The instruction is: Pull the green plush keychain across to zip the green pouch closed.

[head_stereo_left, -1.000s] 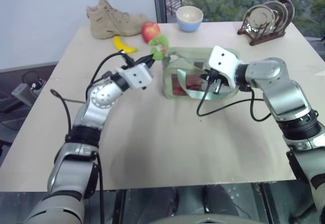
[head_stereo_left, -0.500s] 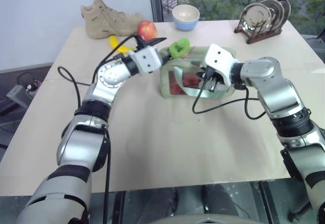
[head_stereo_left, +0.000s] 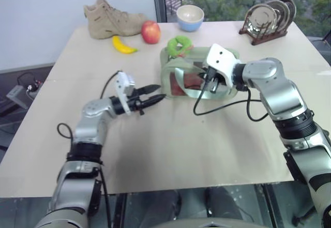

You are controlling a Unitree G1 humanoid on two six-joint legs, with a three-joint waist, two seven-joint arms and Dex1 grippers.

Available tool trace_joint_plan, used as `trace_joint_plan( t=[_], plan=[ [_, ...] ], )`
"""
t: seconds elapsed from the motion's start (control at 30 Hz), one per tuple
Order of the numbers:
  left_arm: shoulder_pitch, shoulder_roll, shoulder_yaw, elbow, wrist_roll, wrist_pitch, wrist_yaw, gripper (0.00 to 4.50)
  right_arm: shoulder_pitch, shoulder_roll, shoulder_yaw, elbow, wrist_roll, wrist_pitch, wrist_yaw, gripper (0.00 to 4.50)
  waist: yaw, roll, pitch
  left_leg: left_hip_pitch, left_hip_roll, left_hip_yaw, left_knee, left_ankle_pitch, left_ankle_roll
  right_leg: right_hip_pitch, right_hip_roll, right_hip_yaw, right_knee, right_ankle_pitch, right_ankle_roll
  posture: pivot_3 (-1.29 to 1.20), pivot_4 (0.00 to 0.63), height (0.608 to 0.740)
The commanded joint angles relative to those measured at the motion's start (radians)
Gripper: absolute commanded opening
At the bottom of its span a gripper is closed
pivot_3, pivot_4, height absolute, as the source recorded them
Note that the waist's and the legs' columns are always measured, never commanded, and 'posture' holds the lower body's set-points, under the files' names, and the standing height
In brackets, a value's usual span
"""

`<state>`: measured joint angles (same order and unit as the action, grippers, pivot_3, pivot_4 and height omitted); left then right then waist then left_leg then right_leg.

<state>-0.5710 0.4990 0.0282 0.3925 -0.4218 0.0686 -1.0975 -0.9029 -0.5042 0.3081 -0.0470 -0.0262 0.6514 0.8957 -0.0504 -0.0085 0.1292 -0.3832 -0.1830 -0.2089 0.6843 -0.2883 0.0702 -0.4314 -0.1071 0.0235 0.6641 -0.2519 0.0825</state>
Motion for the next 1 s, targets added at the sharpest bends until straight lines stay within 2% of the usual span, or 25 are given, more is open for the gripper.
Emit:
trace_joint_plan(
  t=[0.03, 0.5, 0.87, 0.97, 1.0],
  plan=[
    [-0.054, -0.03, 0.021, 0.003, 0.042, -0.037, 0.087, 2.26, -0.026, -0.004, -0.008, -0.045, 0.012, 0.001, 0.01, 0.0, 0.004, 0.0, 0.0, 0.0, 0.0, 0.0, 0.0, 0.0, 0.0, 0.0, 0.0, 0.0, 0.0, 0.0, 0.0, 0.0, 0.15, 0.74],
    [-0.057, -0.038, 0.092, -0.03, -0.011, 0.02, 0.094, 2.26, -0.014, -0.02, -0.01, -0.062, 0.008, 0.015, 0.012, 0.0, 0.009, 0.0, 0.0, -0.001, 0.0, 0.0, 0.001, 0.0, 0.0, 0.0, -0.002, -0.002, -0.001, 0.0, 0.0, 0.0, 0.15, 0.74],
    [-0.108, -0.07, 0.042, 0.057, 0.092, -0.055, 0.125, 2.26, -0.017, -0.02, -0.008, -0.065, 0.009, 0.017, 0.013, 0.0, 0.009, 0.0, 0.0, -0.001, -0.001, 0.0, 0.002, 0.0, 0.0, 0.0, -0.002, -0.002, -0.001, 0.0, 0.0, 0.0, 0.15, 0.74],
    [-0.139, -0.094, 0.037, 0.101, 0.115, -0.09, 0.145, 1.49, -0.016, -0.02, -0.007, -0.066, 0.009, 0.018, 0.013, 0.0, 0.01, -0.001, 0.0, -0.001, -0.001, 0.0, 0.002, 0.0, 0.0, 0.0, -0.002, -0.002, -0.001, 0.0, 0.0, 0.0, 0.15, 0.74],
    [-0.145, -0.1, 0.04, 0.11, 0.119, -0.099, 0.151, 1.03, -0.015, -0.019, -0.007, -0.067, 0.009, 0.02, 0.011, 0.0, 0.01, -0.001, 0.0, -0.001, -0.001, 0.0, 0.002, 0.0, 0.0, 0.0, -0.002, -0.002, -0.001, 0.0, 0.0, 0.0, 0.15, 0.74]
  ],
)
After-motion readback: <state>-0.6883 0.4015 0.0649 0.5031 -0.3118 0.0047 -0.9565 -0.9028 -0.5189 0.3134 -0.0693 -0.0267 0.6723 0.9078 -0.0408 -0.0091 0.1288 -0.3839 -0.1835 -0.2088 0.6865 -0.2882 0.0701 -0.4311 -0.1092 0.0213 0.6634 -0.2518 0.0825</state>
